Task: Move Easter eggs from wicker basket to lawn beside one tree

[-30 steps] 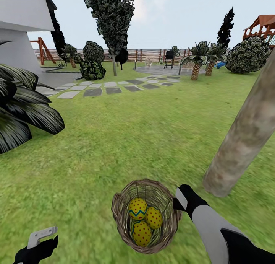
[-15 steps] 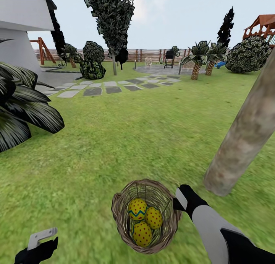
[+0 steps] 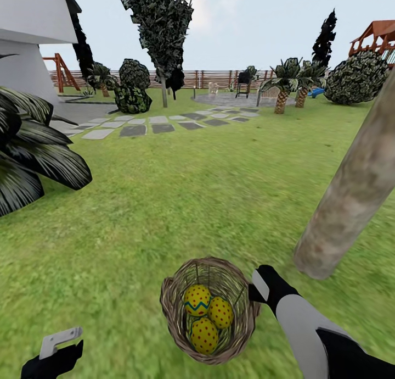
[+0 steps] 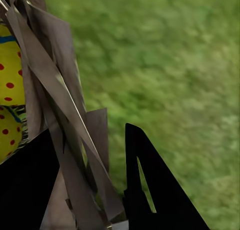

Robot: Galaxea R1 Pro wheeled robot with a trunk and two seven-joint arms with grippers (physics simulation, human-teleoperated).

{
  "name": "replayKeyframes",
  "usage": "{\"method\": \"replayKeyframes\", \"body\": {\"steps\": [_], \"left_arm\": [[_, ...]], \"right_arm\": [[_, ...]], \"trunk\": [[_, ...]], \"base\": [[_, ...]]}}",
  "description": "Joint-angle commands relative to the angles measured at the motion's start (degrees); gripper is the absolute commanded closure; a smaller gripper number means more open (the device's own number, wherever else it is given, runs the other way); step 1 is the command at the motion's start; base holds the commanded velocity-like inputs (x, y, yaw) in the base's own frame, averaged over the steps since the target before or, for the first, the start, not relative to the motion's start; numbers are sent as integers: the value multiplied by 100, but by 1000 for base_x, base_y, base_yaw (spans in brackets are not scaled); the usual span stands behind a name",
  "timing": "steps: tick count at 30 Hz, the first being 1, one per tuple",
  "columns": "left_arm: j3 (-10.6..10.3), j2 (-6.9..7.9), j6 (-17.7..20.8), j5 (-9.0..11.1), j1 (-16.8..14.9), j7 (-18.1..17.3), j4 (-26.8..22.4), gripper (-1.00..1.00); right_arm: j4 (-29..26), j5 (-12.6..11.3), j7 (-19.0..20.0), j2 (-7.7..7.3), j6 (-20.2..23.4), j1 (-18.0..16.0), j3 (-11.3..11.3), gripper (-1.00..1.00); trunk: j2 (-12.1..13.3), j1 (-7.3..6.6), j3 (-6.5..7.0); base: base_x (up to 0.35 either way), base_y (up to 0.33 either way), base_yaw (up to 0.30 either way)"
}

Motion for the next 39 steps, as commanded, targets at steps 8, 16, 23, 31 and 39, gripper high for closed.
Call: {"method": "replayKeyframes", "body": {"steps": [8, 16, 23, 31, 39], "left_arm": [[-7, -2, 14, 3, 2, 27, -9, -100], [-7, 4, 10, -2, 1, 30, -7, -100], [-7, 6, 10, -2, 1, 28, -3, -100], [-7, 14, 10, 26, -5, 22, 175, -100], [-7, 15, -29, 26, -8, 26, 193, -100]], "right_arm": [[-9, -33, -21, 39, 12, -3, -33, 100], [-9, -33, -21, 40, 12, -3, -33, 100], [-9, -33, -21, 49, 12, -3, -32, 100], [-9, -33, -21, 49, 12, -3, -32, 100], [-9, -33, -21, 49, 12, -3, -32, 100]], "trunk": [[-325, 176, -148], [-646, 352, -292], [-927, 506, -417], [-1247, 681, -561], [-1568, 857, -705]], "base": [[0, 0, 0], [0, 0, 0], [0, 0, 0], [0, 0, 0], [0, 0, 0]]}}
